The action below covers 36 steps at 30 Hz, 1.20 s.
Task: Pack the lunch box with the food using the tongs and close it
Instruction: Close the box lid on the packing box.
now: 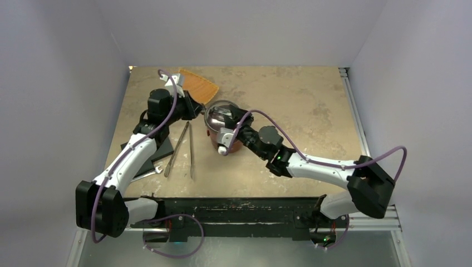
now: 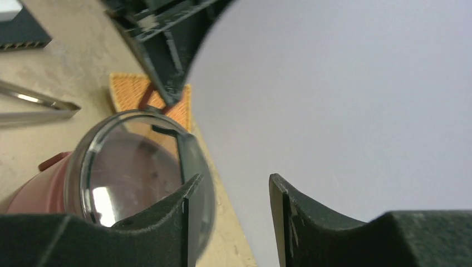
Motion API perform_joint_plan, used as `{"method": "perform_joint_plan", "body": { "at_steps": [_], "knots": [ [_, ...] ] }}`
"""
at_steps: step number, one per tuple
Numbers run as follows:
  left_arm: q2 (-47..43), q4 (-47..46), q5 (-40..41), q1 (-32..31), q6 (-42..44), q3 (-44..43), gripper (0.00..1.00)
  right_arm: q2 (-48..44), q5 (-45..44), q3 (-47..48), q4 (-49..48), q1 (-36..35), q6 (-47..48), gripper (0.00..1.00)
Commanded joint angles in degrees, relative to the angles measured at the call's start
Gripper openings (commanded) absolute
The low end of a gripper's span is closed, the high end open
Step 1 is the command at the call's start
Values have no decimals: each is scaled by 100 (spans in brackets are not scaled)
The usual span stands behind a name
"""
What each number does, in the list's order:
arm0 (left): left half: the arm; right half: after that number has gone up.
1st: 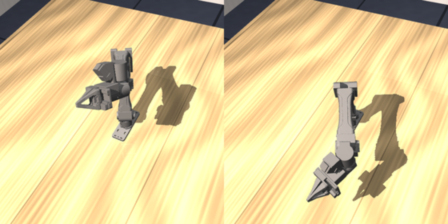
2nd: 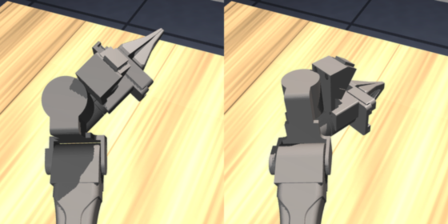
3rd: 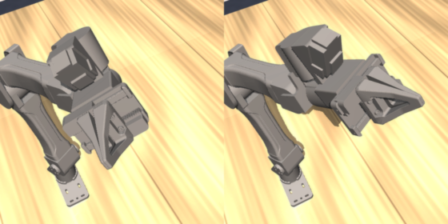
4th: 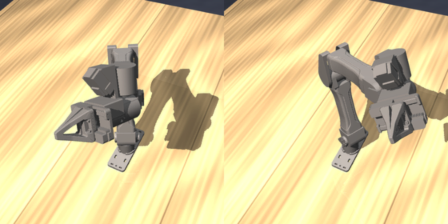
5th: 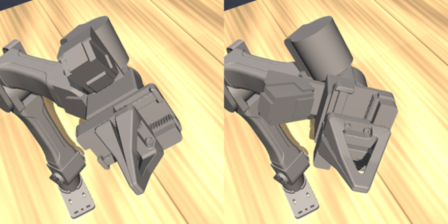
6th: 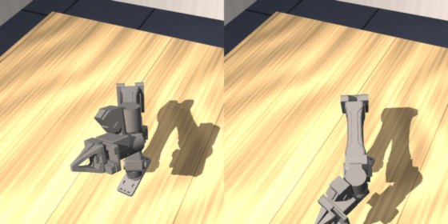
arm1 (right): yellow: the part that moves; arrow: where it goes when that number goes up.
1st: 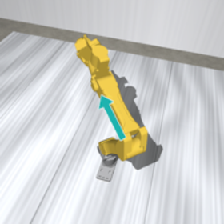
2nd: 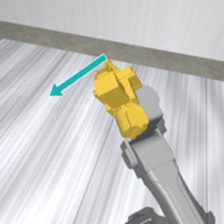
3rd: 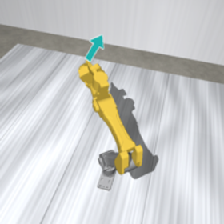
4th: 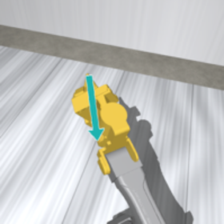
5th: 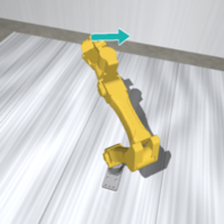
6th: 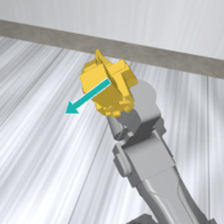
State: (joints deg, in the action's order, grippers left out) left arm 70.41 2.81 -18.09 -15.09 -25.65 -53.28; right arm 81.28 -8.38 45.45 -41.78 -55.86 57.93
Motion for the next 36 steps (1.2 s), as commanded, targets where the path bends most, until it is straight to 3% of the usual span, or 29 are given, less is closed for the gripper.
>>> {"method": "perform_joint_plan", "body": {
  "at_steps": [1,7,9,11,14,17,22,27,36],
  "knots": [
    [-198,-612,481,248,-862,301,0,-541,-159,-141,-387,4,-630,51],
    [-490,-1211,780,261,-1555,859,0,-1112,-236,-194,-148,5,-2353,55],
    [-631,-1388,894,261,-1807,1041,0,-1249,-392,-115,-18,4,-2504,55],
    [-721,-1492,940,253,-2002,1145,0,-1253,-942,233,549,4,-4421,54],
    [-772,-1485,914,237,-2053,1126,0,-965,-1697,1019,1961,76,-5929,54],
    [-758,-1347,951,158,-2030,1008,0,-724,-1618,1617,3047,237,-7053,51],
    [-755,-1329,1084,29,-2108,1047,0,-826,-680,1694,3644,818,-8619,44],
    [-734,-1393,1121,-2,-2192,1118,0,-863,-375,1556,3950,1248,-9245,43],
    [-594,-1432,1127,-2,-2235,1177,0,-409,43,1720,4235,1422,-9288,40]
  ]
}}
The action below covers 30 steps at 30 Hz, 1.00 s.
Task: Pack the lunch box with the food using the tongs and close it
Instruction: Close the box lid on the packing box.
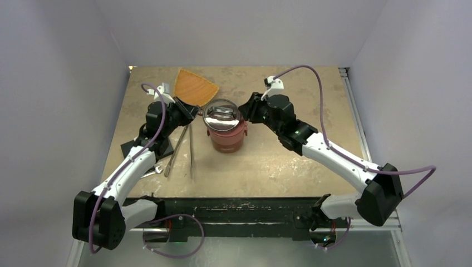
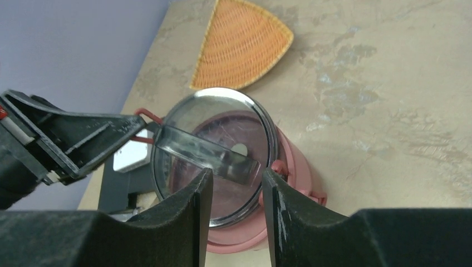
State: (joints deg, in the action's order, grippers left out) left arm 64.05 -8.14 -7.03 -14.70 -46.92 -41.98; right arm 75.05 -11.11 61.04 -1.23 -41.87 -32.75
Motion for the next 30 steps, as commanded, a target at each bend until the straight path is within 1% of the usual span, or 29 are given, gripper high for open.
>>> {"method": "perform_joint_plan", "body": {
  "at_steps": [1,9,11,13,24,30],
  "knots": [
    [52,-341,20,-42,-102,51,0,287,323,196,275,21,-210,40],
    [112,-371,35,-42,-99,118,0,587,-57,313,547,23,-150,38],
    [134,-375,32,-42,-101,126,0,561,-120,330,564,29,-157,37],
    [134,-382,7,-42,-103,128,0,490,-180,307,563,23,-178,34],
    [68,-251,-266,-55,-10,98,0,120,-328,49,548,24,-196,34],
    [9,-228,-369,-110,-72,133,0,122,-345,-8,502,25,-196,34]
  ]
}}
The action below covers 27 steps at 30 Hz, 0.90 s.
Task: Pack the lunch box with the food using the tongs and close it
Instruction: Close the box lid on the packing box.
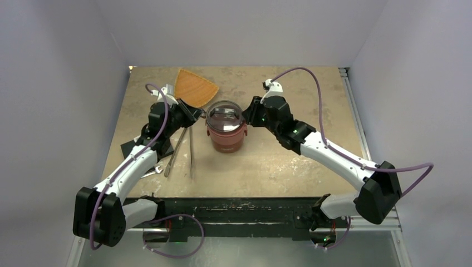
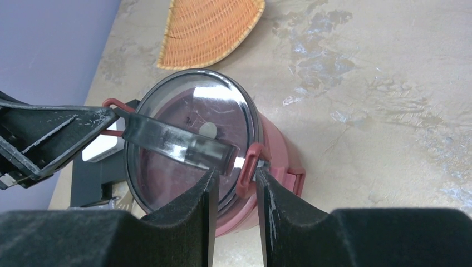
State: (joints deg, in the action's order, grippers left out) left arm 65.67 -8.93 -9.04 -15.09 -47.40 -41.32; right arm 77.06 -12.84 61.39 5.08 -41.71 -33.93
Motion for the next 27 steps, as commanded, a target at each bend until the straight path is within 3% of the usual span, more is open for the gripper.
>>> {"method": "perform_joint_plan", "body": {
  "at_steps": [1,23,27],
  "knots": [
    [-177,-139,-153,-77,-29,94,0,-77,-189,-47,-122,8,-78,34],
    [-311,-164,156,-283,-164,285,0,76,-225,-160,-139,15,-102,27],
    [-335,-97,154,-284,-104,237,10,115,-312,-177,-130,9,-102,27]
  ]
}}
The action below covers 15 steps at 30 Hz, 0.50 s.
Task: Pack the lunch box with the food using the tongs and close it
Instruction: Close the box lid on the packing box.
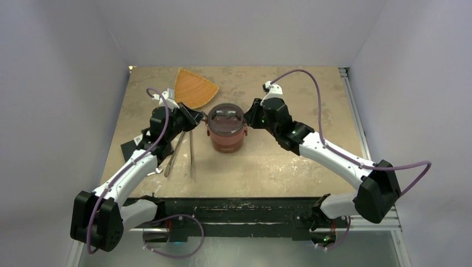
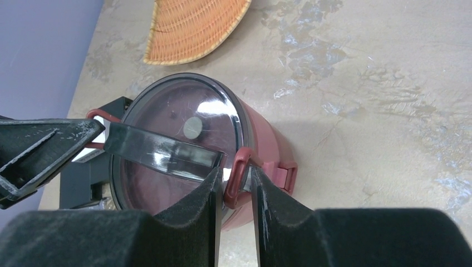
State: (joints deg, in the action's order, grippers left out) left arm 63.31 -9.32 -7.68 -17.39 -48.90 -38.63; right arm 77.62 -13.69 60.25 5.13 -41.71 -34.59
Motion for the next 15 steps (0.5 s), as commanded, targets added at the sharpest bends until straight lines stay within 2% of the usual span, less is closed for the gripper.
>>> {"method": "perform_joint_plan", "body": {
  "at_steps": [1,9,15],
  "knots": [
    [-111,-17,41,-54,86,-48,14,60,-246,-72,-135,10,-37,27],
    [-111,249,102,-54,339,-194,37,14,-393,-157,-83,6,-19,33],
    [-158,389,156,-54,492,-211,40,-99,-551,-270,-49,14,-44,35]
  ]
}}
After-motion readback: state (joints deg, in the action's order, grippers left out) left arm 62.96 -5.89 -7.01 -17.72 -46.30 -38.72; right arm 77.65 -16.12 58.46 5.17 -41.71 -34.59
